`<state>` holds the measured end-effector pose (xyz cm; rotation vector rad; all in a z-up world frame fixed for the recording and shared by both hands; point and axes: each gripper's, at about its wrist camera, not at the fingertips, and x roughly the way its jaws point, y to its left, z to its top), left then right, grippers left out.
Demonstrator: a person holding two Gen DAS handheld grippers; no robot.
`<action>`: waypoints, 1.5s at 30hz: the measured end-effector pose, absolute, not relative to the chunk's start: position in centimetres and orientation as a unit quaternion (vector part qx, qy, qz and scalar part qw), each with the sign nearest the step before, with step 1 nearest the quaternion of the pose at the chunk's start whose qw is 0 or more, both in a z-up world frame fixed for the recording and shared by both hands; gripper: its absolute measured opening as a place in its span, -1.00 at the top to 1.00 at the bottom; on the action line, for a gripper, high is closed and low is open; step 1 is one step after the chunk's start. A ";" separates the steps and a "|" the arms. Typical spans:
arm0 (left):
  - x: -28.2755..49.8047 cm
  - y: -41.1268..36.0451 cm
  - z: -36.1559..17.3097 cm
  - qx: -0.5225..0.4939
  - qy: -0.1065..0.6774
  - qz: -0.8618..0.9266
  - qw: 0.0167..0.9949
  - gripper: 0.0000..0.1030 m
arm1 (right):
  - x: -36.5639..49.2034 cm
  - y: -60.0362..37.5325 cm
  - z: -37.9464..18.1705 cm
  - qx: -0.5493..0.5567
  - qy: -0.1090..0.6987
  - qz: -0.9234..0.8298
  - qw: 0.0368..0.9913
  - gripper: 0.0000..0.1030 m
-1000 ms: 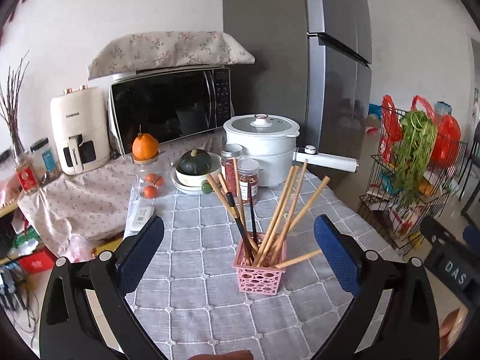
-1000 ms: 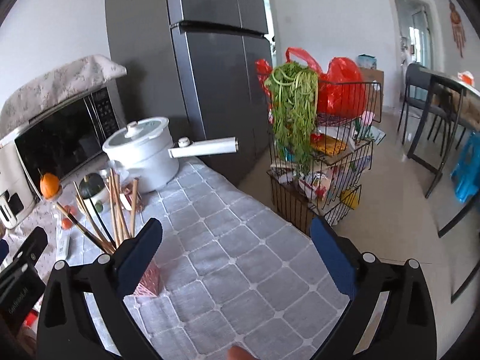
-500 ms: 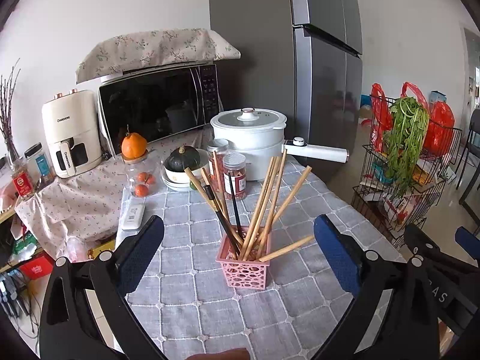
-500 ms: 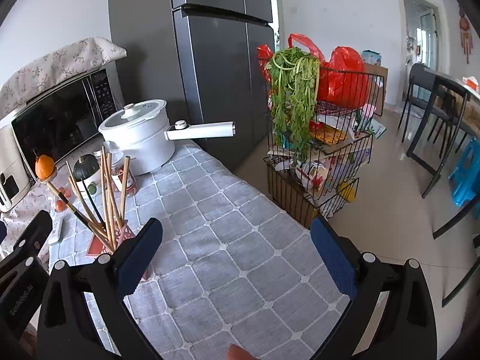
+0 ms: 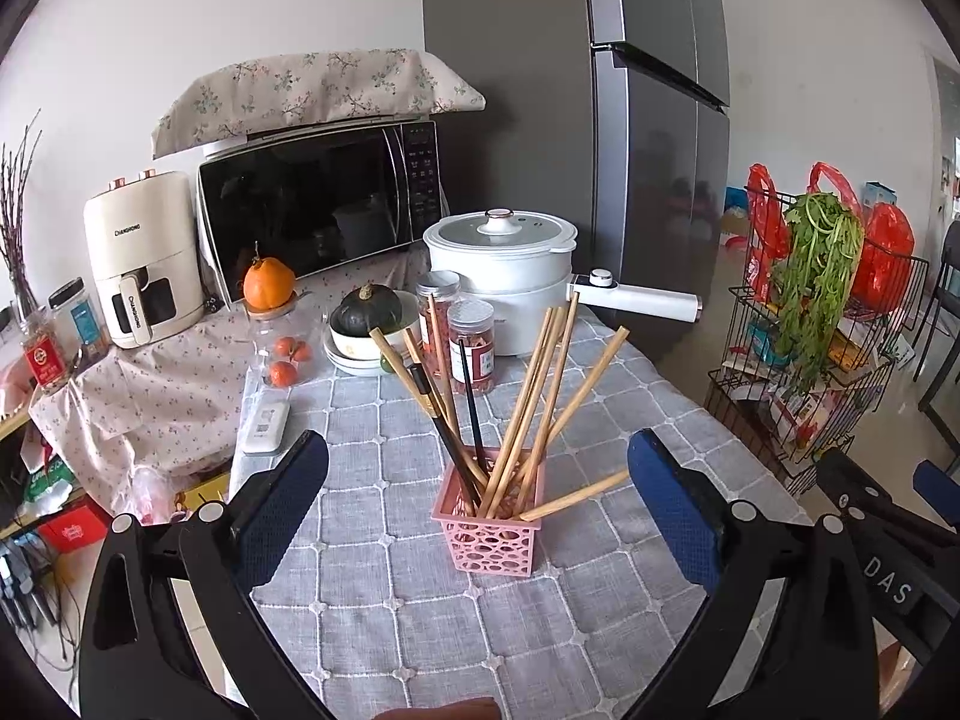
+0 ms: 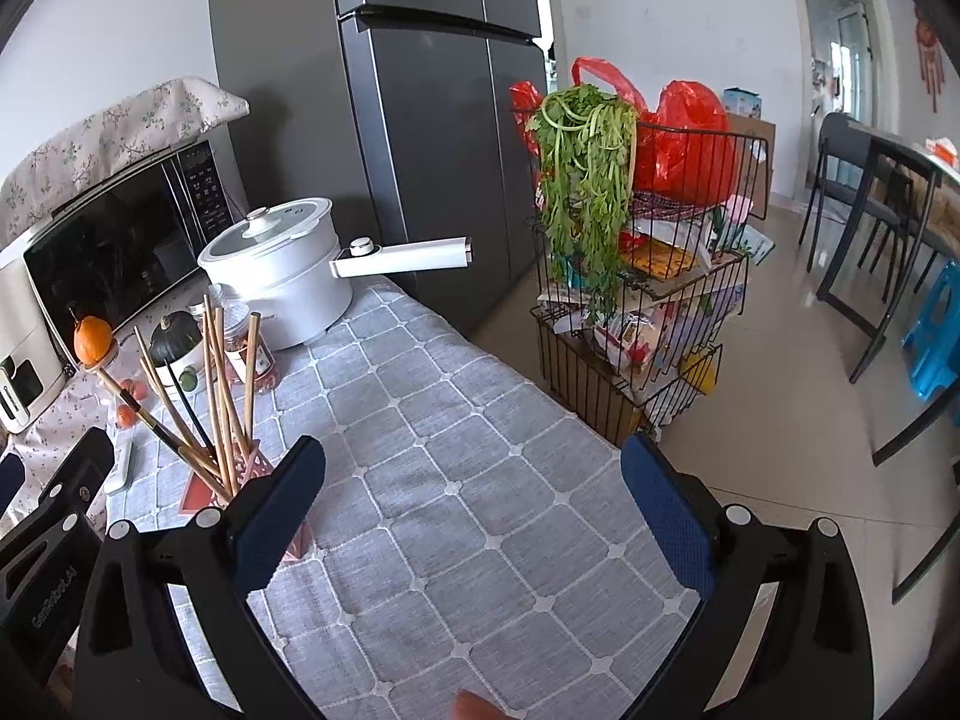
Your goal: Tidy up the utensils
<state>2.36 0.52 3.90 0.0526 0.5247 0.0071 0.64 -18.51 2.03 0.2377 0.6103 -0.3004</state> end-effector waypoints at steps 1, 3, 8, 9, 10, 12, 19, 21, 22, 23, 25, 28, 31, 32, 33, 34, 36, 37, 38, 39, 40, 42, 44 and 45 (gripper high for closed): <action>2.4 0.5 3.8 0.026 0.260 0.004 0.965 -0.86 | 0.7 -18.5 2.0 0.118 0.300 -0.146 0.935 -0.87; 2.4 0.5 3.7 0.026 0.261 0.004 0.965 -0.86 | 0.8 -18.6 1.9 0.122 0.303 -0.145 0.934 -0.87; 2.4 0.5 3.7 0.025 0.262 0.004 0.965 -0.86 | 0.9 -18.6 1.7 0.128 0.309 -0.141 0.932 -0.87; 2.4 0.5 3.7 0.025 0.262 0.005 0.965 -0.86 | 0.9 -18.7 1.6 0.131 0.310 -0.140 0.931 -0.87; 2.4 0.6 3.6 0.025 0.263 0.006 0.965 -0.86 | 0.9 -18.7 1.6 0.133 0.310 -0.140 0.931 -0.87; 2.4 0.6 3.5 0.024 0.264 0.006 0.964 -0.86 | 0.8 -18.7 1.6 0.133 0.310 -0.140 0.931 -0.87; 2.4 0.8 3.3 0.026 0.267 0.007 0.963 -0.86 | 1.0 -18.7 1.3 0.134 0.317 -0.138 0.929 -0.87; 2.5 0.8 3.3 0.025 0.269 0.007 0.963 -0.86 | 1.1 -18.7 1.1 0.137 0.320 -0.137 0.927 -0.87; 2.4 0.8 3.3 0.025 0.269 0.008 0.963 -0.86 | 1.0 -18.7 1.1 0.137 0.320 -0.138 0.927 -0.87; 2.5 0.8 3.3 0.025 0.269 0.008 0.963 -0.86 | 1.0 -18.7 1.1 0.136 0.320 -0.138 0.927 -0.87; 2.5 0.8 3.3 0.026 0.270 0.007 0.963 -0.86 | 1.0 -18.8 1.1 0.137 0.320 -0.138 0.927 -0.87; 2.5 0.8 3.3 0.026 0.271 0.007 0.962 -0.86 | 1.0 -18.7 1.1 0.137 0.320 -0.138 0.927 -0.87; 2.6 0.9 3.2 0.027 0.273 0.007 0.962 -0.86 | 1.0 -18.8 1.1 0.137 0.320 -0.138 0.927 -0.87; 2.6 0.9 3.2 0.027 0.273 0.008 0.962 -0.86 | 1.0 -18.8 1.1 0.137 0.320 -0.138 0.927 -0.87; 2.6 0.9 3.2 0.026 0.273 0.008 0.962 -0.86 | 1.0 -18.8 1.1 0.137 0.320 -0.138 0.927 -0.87; 2.7 0.9 3.2 0.026 0.273 0.007 0.962 -0.86 | 1.0 -18.8 1.1 0.138 0.320 -0.138 0.927 -0.87; 2.7 0.9 3.2 0.026 0.273 0.007 0.962 -0.86 | 1.0 -18.7 1.1 0.137 0.321 -0.138 0.927 -0.87; 2.7 0.9 3.2 0.027 0.273 0.007 0.962 -0.86 | 1.0 -18.7 1.1 0.137 0.321 -0.138 0.927 -0.87; 2.7 0.9 3.2 0.027 0.273 0.007 0.962 -0.86 | 1.0 -18.7 1.1 0.137 0.321 -0.138 0.927 -0.87; 2.7 0.8 3.2 0.027 0.273 0.007 0.962 -0.86 | 1.0 -18.8 1.1 0.137 0.321 -0.138 0.927 -0.87; 2.7 0.9 3.2 0.027 0.274 0.007 0.961 -0.86 | 1.0 -18.7 1.1 0.137 0.321 -0.138 0.927 -0.87; 2.7 1.0 3.1 0.027 0.275 0.007 0.961 -0.86 | 1.0 -18.7 1.1 0.137 0.321 -0.138 0.927 -0.87; 2.7 1.0 3.0 0.027 0.276 0.008 0.961 -0.86 | 1.1 -18.8 1.0 0.137 0.322 -0.137 0.927 -0.87; 2.6 1.1 2.9 0.027 0.276 0.008 0.961 -0.86 | 1.1 -18.8 0.9 0.137 0.322 -0.137 0.927 -0.87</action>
